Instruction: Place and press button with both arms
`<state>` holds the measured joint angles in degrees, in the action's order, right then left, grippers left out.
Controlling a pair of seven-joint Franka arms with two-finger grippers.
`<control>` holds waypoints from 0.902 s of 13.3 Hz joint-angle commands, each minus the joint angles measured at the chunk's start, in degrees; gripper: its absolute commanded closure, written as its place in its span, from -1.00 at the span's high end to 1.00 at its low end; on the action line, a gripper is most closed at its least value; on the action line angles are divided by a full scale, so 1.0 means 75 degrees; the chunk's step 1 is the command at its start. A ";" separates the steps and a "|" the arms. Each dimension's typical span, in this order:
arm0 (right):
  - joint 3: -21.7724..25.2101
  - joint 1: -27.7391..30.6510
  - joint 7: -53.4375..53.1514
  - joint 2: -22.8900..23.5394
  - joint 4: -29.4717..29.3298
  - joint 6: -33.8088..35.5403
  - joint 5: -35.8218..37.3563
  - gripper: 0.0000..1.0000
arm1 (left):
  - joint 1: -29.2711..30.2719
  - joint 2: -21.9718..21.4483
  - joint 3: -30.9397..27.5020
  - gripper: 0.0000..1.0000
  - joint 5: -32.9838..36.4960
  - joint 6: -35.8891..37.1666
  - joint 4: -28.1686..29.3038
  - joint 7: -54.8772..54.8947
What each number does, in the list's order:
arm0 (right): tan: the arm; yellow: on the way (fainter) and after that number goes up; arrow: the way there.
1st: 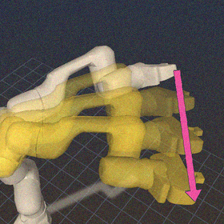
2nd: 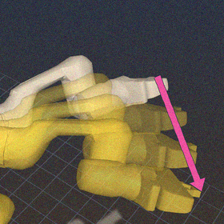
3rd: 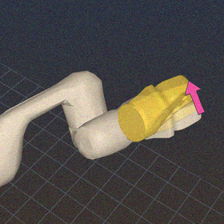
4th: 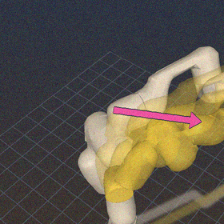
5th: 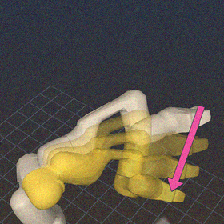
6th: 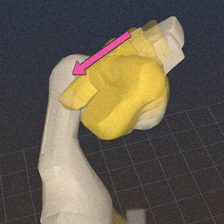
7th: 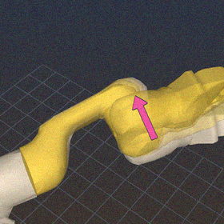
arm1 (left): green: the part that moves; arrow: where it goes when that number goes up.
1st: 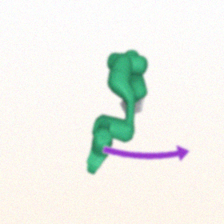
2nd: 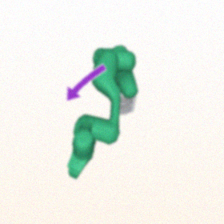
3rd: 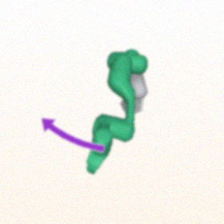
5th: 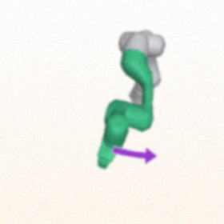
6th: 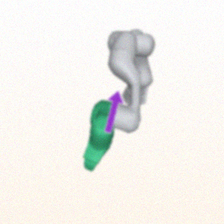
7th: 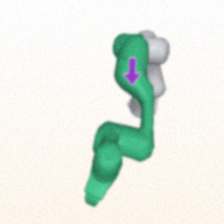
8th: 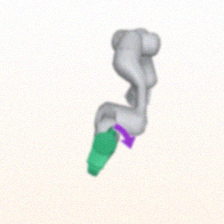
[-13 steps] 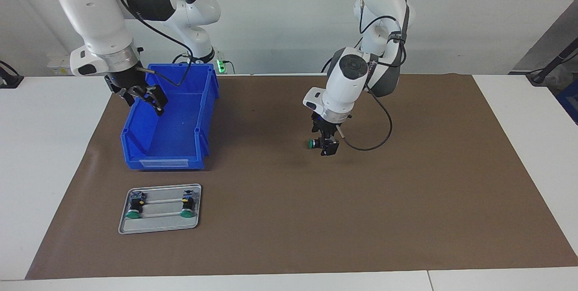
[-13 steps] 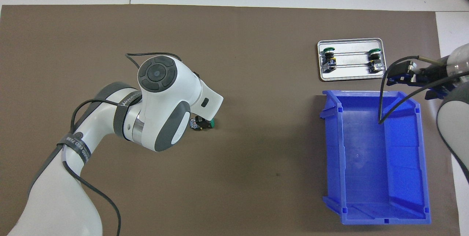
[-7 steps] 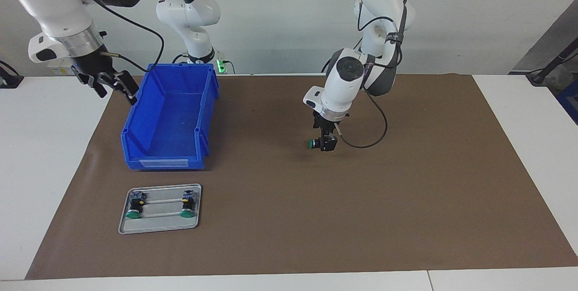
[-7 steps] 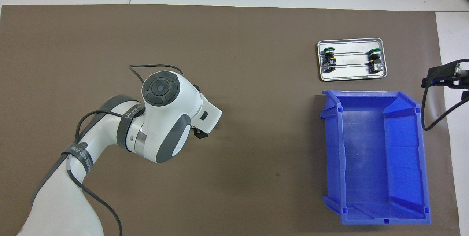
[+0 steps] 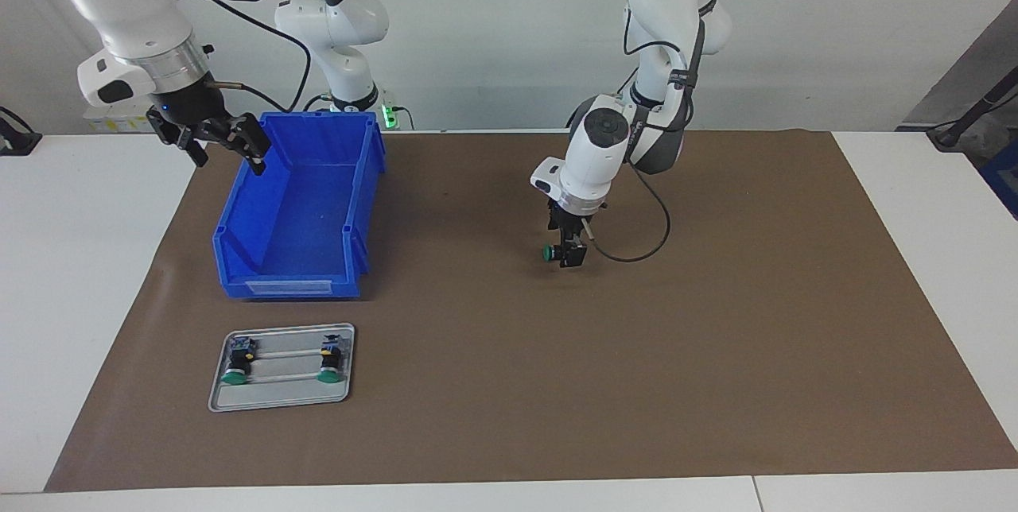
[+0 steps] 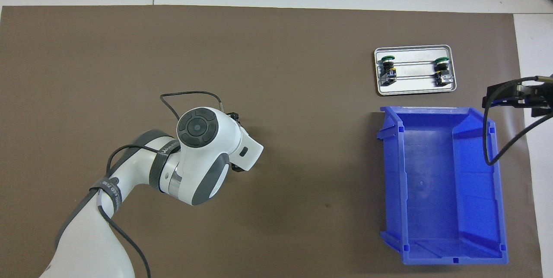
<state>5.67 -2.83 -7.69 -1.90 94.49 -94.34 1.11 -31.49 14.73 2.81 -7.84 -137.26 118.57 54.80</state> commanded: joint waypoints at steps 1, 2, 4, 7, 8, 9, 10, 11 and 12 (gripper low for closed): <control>-0.0041 0.0096 0.0579 -0.0156 0.0210 -0.0171 0.0145 1.00 | -0.0266 0.0004 -0.0117 0.98 -0.0033 -0.0693 0.0316 -0.0075; -0.0041 0.0119 0.0591 -0.0098 0.0105 -0.0182 0.0133 1.00 | -0.0278 0.0121 -0.0117 0.98 -0.0033 -0.0858 0.0363 -0.0169; -0.0030 0.0131 0.0603 0.0112 -0.0303 0.0015 0.0110 1.00 | -0.0360 0.0238 -0.0128 0.98 -0.0033 -0.0999 0.0363 -0.0216; -0.0030 0.0154 0.0603 0.0172 -0.0435 0.0122 0.0005 1.00 | -0.0360 0.0251 -0.0128 0.95 -0.0033 -0.1012 0.0375 -0.0216; -0.0030 0.0154 0.0603 0.0183 -0.0423 0.0110 -0.0007 1.00 | -0.0360 0.0262 -0.0128 0.87 -0.0033 -0.1012 0.0398 -0.0216; -0.0030 0.0166 0.0603 0.0183 -0.0377 0.0099 0.0004 1.00 | -0.0372 0.0274 -0.0128 0.79 -0.0033 -0.1046 0.0433 -0.0216; -0.0030 0.0085 0.0592 0.0149 -0.0295 0.0041 0.0051 1.00 | -0.0372 0.0274 -0.0128 0.75 -0.0033 -0.1082 0.0445 -0.0216; -0.0030 0.0061 0.0568 0.0090 -0.0166 -0.0030 0.0063 1.00 | -0.0372 0.0274 -0.0128 0.69 -0.0033 -0.1105 0.0434 -0.0216; -0.0030 0.0061 0.0580 0.0078 -0.0142 -0.0077 0.0098 1.00 | -0.0384 0.0286 -0.0128 0.66 -0.0033 -0.1094 0.0352 -0.0205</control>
<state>5.72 -2.68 -4.77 -1.16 92.92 -94.49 1.48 -33.00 17.13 2.80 -7.84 -143.62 120.54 53.89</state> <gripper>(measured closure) 0.000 0.123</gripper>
